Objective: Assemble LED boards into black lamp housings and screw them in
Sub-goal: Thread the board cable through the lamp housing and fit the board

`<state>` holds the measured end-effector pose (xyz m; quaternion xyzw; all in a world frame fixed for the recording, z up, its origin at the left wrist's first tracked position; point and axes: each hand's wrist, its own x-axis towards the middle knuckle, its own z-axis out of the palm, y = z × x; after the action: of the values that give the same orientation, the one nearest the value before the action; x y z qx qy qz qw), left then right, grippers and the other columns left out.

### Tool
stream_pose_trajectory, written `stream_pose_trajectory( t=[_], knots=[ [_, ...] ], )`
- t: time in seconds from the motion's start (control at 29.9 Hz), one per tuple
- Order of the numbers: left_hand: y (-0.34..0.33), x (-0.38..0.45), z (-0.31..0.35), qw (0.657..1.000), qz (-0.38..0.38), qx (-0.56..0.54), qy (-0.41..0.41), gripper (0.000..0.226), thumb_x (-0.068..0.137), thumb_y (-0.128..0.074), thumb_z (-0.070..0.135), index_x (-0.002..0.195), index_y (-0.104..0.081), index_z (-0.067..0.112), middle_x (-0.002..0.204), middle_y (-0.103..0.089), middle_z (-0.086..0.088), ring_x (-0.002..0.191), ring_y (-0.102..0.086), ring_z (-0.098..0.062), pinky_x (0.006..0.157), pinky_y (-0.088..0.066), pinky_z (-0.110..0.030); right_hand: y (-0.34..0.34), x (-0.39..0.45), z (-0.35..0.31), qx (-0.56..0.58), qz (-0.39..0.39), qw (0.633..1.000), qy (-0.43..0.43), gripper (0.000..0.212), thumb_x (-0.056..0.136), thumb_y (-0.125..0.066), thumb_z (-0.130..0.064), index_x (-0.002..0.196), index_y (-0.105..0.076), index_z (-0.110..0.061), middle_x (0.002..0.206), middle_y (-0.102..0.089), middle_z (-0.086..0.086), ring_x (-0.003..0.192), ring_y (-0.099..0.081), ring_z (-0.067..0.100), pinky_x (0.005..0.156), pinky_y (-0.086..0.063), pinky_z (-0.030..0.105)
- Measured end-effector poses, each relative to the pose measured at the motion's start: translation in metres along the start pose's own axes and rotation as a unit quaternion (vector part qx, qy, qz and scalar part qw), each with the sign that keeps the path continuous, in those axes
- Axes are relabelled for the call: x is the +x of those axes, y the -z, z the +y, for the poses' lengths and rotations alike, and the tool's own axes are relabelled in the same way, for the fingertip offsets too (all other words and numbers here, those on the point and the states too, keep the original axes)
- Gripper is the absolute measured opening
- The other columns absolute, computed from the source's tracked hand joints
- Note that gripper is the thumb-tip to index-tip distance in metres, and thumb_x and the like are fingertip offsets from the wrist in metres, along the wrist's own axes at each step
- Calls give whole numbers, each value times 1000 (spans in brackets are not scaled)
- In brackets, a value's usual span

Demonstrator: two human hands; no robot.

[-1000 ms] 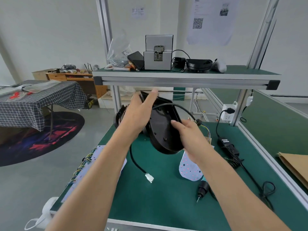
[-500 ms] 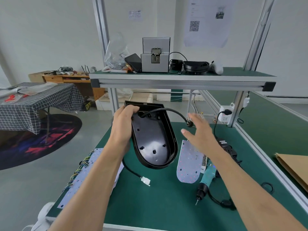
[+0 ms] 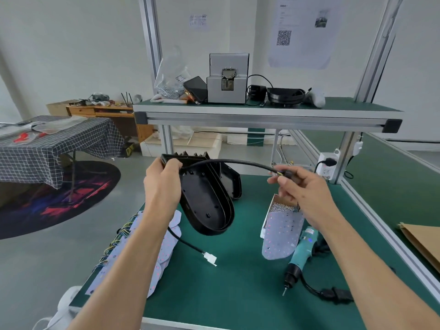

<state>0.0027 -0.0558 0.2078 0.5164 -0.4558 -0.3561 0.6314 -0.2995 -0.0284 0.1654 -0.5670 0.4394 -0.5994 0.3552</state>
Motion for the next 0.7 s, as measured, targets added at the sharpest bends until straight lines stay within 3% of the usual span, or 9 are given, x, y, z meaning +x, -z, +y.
stream_pose_trajectory(
  t=[0.07,0.2,0.33,0.5,0.6,0.7],
  knots=[
    [-1,-2,-2,998,0,57,-24,21,82,-51,30,69,-35,23,53,-44,16,54,-37,-12,59,-31,-35,-5,-4,-17,46,5,998,34,25,96,-72,-21,118,-78,-30,94,-78,5,63,-55,13,54,-44,23],
    [-4,-5,1,990,-19,125,-62,22,85,-49,28,74,-32,19,67,-42,2,62,-33,-21,57,-29,-36,-22,-9,-49,107,-37,990,87,41,89,-78,-42,128,-74,-30,90,-69,3,62,-55,14,50,-39,18],
    [-2,-5,3,992,-22,117,-50,22,84,-50,29,73,-33,19,67,-43,2,61,-34,-20,56,-29,-34,-30,-8,-76,193,-61,974,106,35,90,-75,-35,122,-76,-21,92,-66,3,60,-51,11,47,-34,17],
    [4,-3,1,997,-27,76,-3,16,78,-50,31,74,-38,21,71,-47,2,66,-39,-20,61,-32,-35,-30,-10,-94,252,-91,957,107,35,104,-52,-25,134,-67,-14,90,-61,2,67,-49,12,49,-35,20],
    [5,-6,2,997,-53,60,-10,18,78,-51,31,73,-37,21,65,-44,8,66,-39,-17,64,-32,-37,-34,-11,-100,162,-98,974,124,36,105,-49,-23,135,-69,-24,84,-61,2,68,-48,18,51,-38,23],
    [4,-9,10,995,-77,46,-48,20,78,-52,30,72,-36,20,58,-40,13,60,-36,-15,64,-31,-38,-42,-12,-102,-75,-90,980,161,32,103,-59,-24,132,-72,-30,75,-62,-17,66,-50,8,57,-42,19]
  ],
)
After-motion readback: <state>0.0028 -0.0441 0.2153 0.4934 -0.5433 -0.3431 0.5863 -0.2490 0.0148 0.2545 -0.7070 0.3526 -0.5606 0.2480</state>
